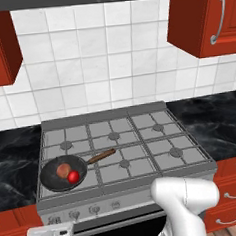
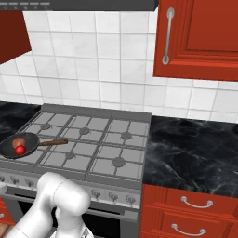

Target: Place the pan on the front left burner on the stove. Then place the tomato and the onion in the pan and turn on the front left burner.

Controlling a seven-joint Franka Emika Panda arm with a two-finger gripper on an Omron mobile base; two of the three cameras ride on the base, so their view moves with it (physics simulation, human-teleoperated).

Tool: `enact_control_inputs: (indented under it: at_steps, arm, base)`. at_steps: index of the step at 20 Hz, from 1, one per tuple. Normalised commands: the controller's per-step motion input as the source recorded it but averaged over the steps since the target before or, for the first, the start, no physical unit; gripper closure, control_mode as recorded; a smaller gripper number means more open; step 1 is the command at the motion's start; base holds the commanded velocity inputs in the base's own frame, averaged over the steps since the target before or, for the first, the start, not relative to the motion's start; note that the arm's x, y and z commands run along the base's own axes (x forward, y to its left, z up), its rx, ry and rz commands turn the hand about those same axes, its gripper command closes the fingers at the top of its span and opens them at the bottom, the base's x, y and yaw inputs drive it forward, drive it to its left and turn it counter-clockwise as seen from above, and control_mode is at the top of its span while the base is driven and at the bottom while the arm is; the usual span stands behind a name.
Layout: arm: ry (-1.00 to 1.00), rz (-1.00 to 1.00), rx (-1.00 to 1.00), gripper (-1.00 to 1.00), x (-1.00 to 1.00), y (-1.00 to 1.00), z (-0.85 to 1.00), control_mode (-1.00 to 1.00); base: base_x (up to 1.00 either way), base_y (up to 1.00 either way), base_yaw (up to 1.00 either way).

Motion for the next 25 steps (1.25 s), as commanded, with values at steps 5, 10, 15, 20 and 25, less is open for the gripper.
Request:
enact_control_inputs:
  at_steps: [5, 10, 15, 20, 25]
  arm:
    - [-0.06, 0.22, -0.37, 1.00, 0.26, -0.05, -0.49, -1.00]
    - [-0.02, 0.39, -0.42, 1.00, 0.22, -0.18, -0.51, -1.00]
    - [0.00, 0.42, -0.45, 1.00, 0.23, -0.18, -0.50, -1.00]
    - [0.00, 0.39, -0.44, 1.00, 0.25, -0.11, -0.43, -1.00]
    - [0.00, 0.37, -0.42, 1.00, 0.27, -0.04, -0.40, -1.00]
  base:
    - [0.00, 0.00, 0.00]
    - [0.00, 0.00, 0.00]
    - [0.00, 0.00, 0.00]
    - [0.00, 0.00, 0.00]
    - [0.00, 0.00, 0.00]
